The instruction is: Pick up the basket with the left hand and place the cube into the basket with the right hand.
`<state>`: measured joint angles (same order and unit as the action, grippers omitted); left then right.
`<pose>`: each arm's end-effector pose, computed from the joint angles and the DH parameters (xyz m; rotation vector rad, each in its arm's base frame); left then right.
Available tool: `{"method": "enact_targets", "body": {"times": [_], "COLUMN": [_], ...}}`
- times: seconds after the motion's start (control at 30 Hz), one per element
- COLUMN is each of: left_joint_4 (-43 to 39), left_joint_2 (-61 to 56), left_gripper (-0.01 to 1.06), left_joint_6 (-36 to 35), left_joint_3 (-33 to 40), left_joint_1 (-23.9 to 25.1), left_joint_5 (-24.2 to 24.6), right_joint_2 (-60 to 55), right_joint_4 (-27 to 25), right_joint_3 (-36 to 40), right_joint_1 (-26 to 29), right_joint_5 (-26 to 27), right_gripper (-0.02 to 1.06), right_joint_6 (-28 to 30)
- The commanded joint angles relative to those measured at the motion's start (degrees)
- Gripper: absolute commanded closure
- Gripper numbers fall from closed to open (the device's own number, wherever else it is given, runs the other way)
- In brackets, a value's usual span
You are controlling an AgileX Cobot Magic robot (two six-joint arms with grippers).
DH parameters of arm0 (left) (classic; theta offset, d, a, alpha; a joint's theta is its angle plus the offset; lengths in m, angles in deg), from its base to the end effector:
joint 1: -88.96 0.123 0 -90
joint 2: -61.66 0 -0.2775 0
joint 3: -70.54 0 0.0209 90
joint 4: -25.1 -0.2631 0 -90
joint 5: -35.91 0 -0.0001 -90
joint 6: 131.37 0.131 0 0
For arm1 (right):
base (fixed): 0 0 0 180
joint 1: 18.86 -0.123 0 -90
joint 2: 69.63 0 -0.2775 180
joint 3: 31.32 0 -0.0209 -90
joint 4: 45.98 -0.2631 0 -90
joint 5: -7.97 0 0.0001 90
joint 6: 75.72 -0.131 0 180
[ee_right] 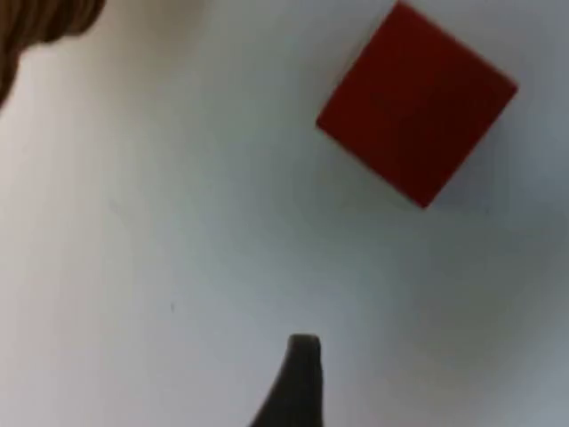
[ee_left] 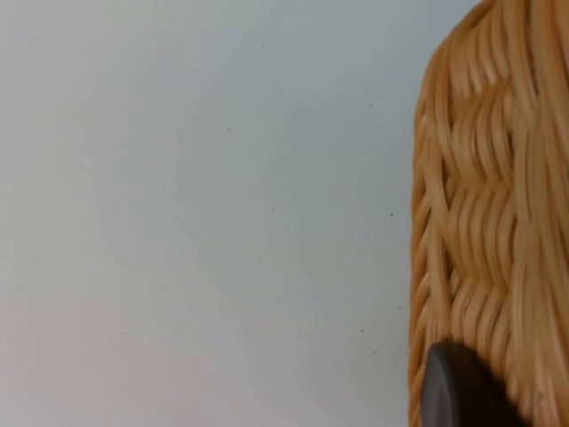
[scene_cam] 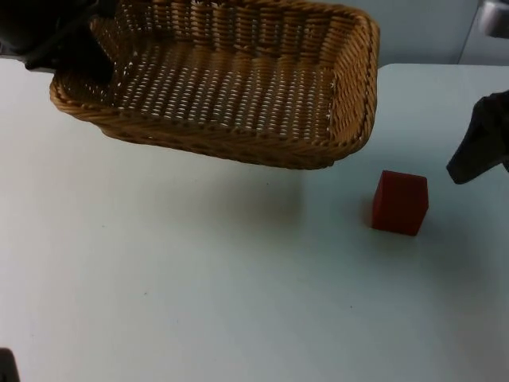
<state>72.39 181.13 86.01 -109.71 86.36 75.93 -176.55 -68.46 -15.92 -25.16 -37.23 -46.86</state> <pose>0.4327 -0.0817 0.1555 0.1846 2.5436 -0.6687 0.3403 0.0734 0.1435 -0.5178 2.8003 0.3728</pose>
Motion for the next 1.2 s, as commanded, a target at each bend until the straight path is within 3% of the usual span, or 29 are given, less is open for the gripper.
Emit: {"method": "enact_targets", "body": {"times": [0.0, 0.13, 0.37, 0.63, 1.17], "left_joint_4": [2.2, 2.2, 2.2, 2.2, 2.2], "left_joint_2": [-0.8, -0.8, -0.8, -0.8, -0.8], "left_gripper": [1.05, 1.05, 1.05, 1.05, 1.05], "left_joint_6": [-0.3, -0.3, -0.3, -0.3, -0.3], "left_joint_3": [-0.2, -0.2, -0.2, -0.2, -0.2], "left_joint_1": [0.1, 0.1, 0.1, 0.1, 0.1], "left_joint_5": [0.0, 0.0, -0.3, -0.9, -4.2], "right_joint_2": [-0.6, -2.3, -10.2, -15.0, -15.8], "right_joint_4": [1.4, 1.0, 1.3, -4.3, -4.6], "right_joint_3": [-1.1, -2.6, -5.8, -6.0, -6.0], "right_joint_1": [-1.2, -1.8, -2.1, -2.4, -7.9], "right_joint_5": [4.3, 7.7, 7.7, 12.3, 19.7], "right_gripper": [0.28, 0.27, 0.06, 0.06, 0.06], "right_joint_6": [-6.1, -10.0, -19.7, -20.3, -19.9]}}
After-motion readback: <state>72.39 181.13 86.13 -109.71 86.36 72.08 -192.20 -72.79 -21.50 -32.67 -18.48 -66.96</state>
